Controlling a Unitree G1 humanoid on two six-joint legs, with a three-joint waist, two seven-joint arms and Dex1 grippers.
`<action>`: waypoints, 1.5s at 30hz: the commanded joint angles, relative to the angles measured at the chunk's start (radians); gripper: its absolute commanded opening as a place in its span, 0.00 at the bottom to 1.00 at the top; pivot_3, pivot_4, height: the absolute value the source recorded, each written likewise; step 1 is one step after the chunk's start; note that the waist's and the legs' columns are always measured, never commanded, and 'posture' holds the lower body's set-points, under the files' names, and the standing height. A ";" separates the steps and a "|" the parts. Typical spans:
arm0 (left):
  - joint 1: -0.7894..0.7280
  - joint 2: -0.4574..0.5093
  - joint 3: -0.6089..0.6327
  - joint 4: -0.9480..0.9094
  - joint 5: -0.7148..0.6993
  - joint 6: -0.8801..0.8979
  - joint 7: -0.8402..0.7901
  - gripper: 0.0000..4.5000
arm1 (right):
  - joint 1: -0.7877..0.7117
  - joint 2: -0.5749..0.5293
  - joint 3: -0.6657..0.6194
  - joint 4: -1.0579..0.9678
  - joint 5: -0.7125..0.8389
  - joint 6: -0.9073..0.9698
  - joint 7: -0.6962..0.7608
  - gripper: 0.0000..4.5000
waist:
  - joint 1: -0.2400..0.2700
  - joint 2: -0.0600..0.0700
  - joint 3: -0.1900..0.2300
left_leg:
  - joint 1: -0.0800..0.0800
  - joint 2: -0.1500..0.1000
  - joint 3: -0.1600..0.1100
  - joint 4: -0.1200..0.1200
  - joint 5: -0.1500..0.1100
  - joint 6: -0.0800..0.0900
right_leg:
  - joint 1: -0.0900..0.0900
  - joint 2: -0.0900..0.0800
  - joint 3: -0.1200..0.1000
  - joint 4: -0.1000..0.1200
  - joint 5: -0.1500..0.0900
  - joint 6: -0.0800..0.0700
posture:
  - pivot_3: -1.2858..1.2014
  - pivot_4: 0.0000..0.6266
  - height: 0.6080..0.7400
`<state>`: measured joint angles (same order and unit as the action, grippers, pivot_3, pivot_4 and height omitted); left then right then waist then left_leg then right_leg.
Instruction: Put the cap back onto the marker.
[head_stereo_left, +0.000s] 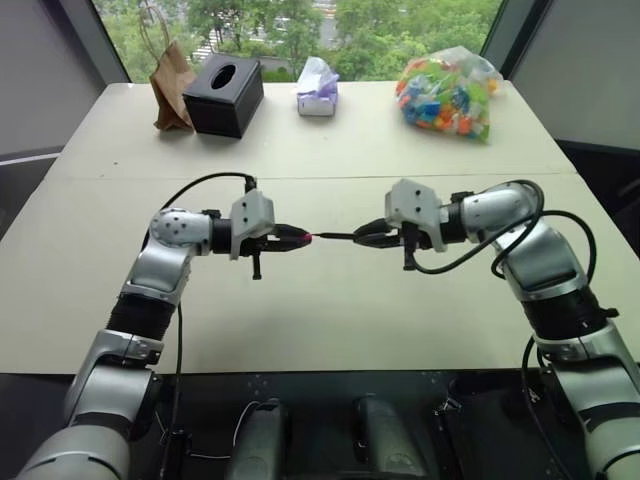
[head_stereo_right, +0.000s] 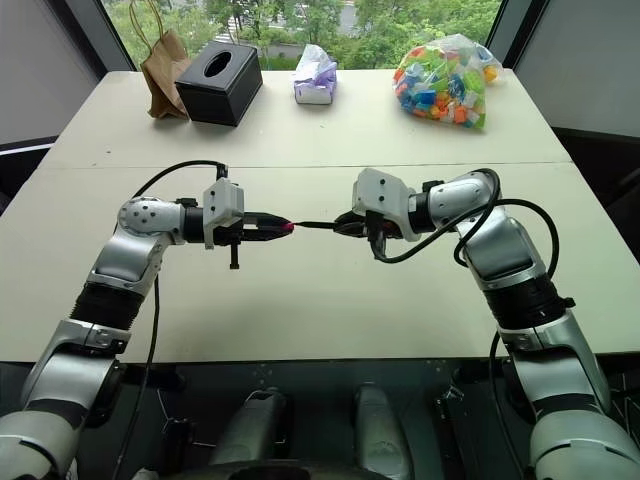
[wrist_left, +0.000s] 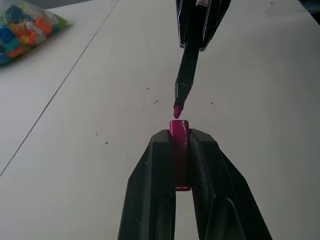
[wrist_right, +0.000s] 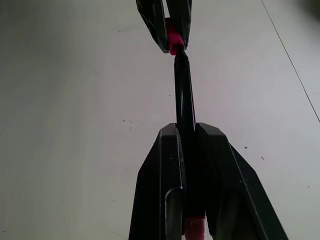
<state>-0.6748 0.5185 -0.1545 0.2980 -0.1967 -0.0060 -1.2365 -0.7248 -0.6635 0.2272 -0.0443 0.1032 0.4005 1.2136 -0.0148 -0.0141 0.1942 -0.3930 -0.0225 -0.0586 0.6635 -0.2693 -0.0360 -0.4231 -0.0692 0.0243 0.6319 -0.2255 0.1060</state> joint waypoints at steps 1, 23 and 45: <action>-0.009 0.006 0.007 -0.030 -0.004 -0.005 0.003 0.00 | -0.018 -0.007 -0.004 -0.038 0.013 -0.007 -0.001 0.01 | 0.000 0.000 0.000 | 0.000 0.000 0.000 0.000 0.000 0.000 | 0.000 0.000 0.000 0.000 0.000 0.000 | 0.52 0.24 1.00; 0.010 0.016 0.009 -0.072 -0.009 0.014 -0.004 0.00 | -0.005 -0.019 0.004 -0.025 -0.001 -0.028 -0.009 0.01 | 0.000 0.000 0.000 | 0.000 0.000 0.000 0.000 0.000 0.000 | 0.000 0.000 0.000 0.000 0.000 0.000 | 0.52 0.24 1.00; 0.027 0.009 -0.003 -0.101 -0.012 0.024 0.001 0.00 | 0.007 -0.009 0.015 -0.071 0.024 0.010 -0.021 0.01 | 0.000 0.000 0.000 | 0.000 0.000 0.000 0.000 0.000 0.000 | 0.000 0.000 0.000 0.000 0.000 0.000 | 0.52 0.24 1.00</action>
<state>-0.6503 0.5275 -0.1583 0.2303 -0.1975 0.0161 -1.2365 -0.7143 -0.6792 0.2529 -0.0719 0.1054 0.4092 1.1999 -0.0148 -0.0141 0.1942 -0.3930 -0.0225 -0.0586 0.6635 -0.2693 -0.0360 -0.4231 -0.0692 0.0244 0.6319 -0.2256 0.1060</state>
